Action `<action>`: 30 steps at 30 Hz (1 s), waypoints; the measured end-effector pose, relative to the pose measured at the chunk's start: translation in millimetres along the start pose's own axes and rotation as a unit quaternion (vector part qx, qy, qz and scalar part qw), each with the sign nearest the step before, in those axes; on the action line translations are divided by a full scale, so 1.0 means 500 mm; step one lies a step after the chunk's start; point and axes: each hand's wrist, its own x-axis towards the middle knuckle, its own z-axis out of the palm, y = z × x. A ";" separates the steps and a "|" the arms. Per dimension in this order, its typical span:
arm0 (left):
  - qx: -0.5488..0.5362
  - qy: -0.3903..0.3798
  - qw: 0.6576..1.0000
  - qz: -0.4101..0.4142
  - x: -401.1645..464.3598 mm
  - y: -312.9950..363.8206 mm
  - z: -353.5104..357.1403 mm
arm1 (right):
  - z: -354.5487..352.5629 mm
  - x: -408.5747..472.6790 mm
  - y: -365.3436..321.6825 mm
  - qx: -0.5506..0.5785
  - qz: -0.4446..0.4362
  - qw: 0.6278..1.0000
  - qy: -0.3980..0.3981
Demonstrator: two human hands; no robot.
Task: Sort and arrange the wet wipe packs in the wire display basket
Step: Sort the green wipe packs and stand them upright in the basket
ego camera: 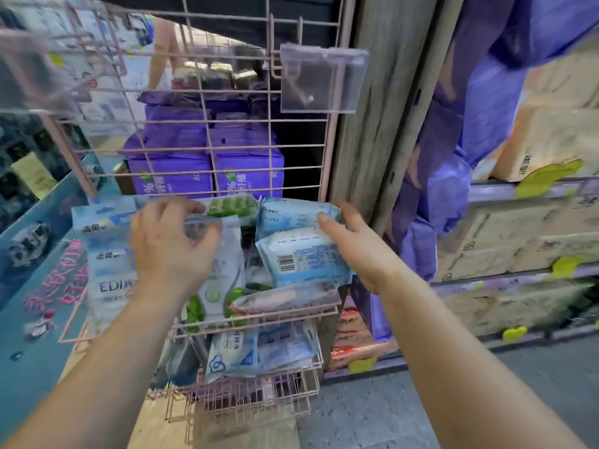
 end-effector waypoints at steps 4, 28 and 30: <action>0.100 -0.162 0.973 0.134 -0.031 0.083 0.014 | 0.023 0.022 -0.016 0.075 0.001 0.997 -0.025; 0.089 -0.363 0.924 0.085 0.058 0.139 0.041 | -0.036 0.059 0.033 -0.061 -0.088 0.978 -0.180; 0.157 -0.363 0.911 0.116 0.047 0.150 0.044 | -0.041 0.057 0.027 -0.073 -0.134 0.976 -0.158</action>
